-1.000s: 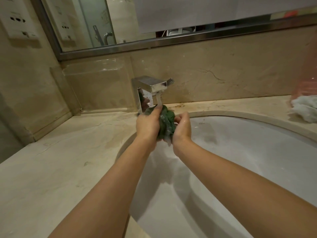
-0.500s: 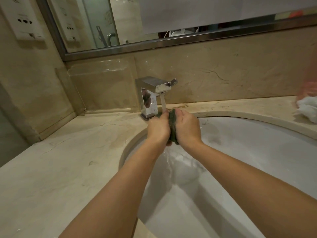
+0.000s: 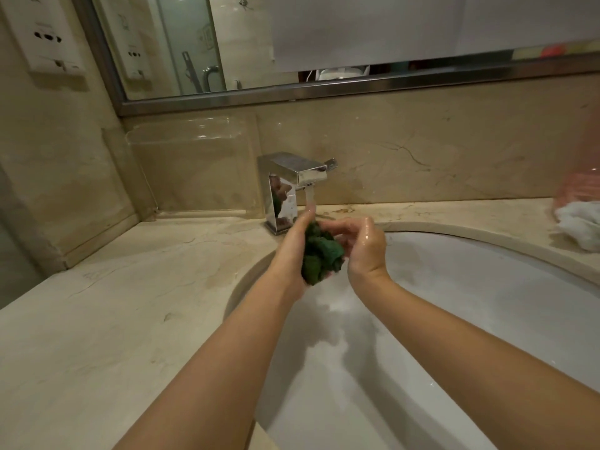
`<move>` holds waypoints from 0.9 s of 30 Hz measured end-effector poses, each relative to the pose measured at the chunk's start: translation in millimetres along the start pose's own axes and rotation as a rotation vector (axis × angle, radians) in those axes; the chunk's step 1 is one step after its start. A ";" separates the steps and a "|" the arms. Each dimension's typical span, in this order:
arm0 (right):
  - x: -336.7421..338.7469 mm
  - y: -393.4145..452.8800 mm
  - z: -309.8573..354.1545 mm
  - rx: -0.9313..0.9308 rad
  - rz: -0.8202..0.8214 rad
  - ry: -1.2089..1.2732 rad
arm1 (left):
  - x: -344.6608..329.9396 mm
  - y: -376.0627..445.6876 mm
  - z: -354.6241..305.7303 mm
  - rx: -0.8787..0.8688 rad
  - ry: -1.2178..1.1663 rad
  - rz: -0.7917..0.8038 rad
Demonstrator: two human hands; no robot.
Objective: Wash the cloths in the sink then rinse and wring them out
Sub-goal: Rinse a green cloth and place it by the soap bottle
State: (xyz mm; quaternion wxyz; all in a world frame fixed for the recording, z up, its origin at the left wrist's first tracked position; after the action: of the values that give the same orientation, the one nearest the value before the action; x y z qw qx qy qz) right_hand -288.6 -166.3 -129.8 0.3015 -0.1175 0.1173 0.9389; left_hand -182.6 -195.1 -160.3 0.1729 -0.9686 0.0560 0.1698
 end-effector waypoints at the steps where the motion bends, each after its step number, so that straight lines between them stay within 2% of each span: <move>1: 1.3 2.7 -1.9 -0.084 -0.025 0.079 | 3.8 2.4 -1.5 -0.026 0.013 -0.028; 2: 3.6 6.0 -3.2 -0.148 -0.055 0.109 | 6.4 3.8 -2.5 -0.039 -0.012 -0.049; 4: 3.5 14.6 -2.2 -0.193 -0.067 -0.011 | 10.9 6.6 -4.7 -0.058 -0.045 -0.097; 9: -27.1 35.7 16.9 -0.188 0.108 -0.295 | 18.2 17.0 -4.1 -0.056 -0.065 -0.174; 15: -42.1 44.8 27.1 -0.184 0.098 -0.176 | 24.2 24.1 -1.2 -0.030 -0.073 -0.222; 20: -47.9 43.7 20.7 -0.307 0.043 0.161 | 24.3 26.2 -1.6 -0.027 -0.074 -0.210; 23: -41.7 41.4 23.4 -0.283 0.065 0.086 | 21.9 25.6 0.4 -0.030 -0.057 -0.200; 27: -33.9 39.1 28.4 -0.212 0.236 -0.144 | 18.4 25.2 -1.5 -0.025 -0.135 -0.129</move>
State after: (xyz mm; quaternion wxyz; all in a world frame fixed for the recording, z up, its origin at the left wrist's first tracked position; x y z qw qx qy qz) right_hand -289.2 -207.2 -87.3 0.1826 -0.0664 0.0087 0.9809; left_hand -169.2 -220.1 -173.4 0.1749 -0.9586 -0.0203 0.2239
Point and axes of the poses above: each hand's wrist, its own y-axis towards the middle knuckle, its own x-axis out of the back of the hand, z = x × y, the point moved 9 cm from there along y, towards the middle knuckle, and after that the axes turned 6 degrees about -z, right-handed, at the moved point
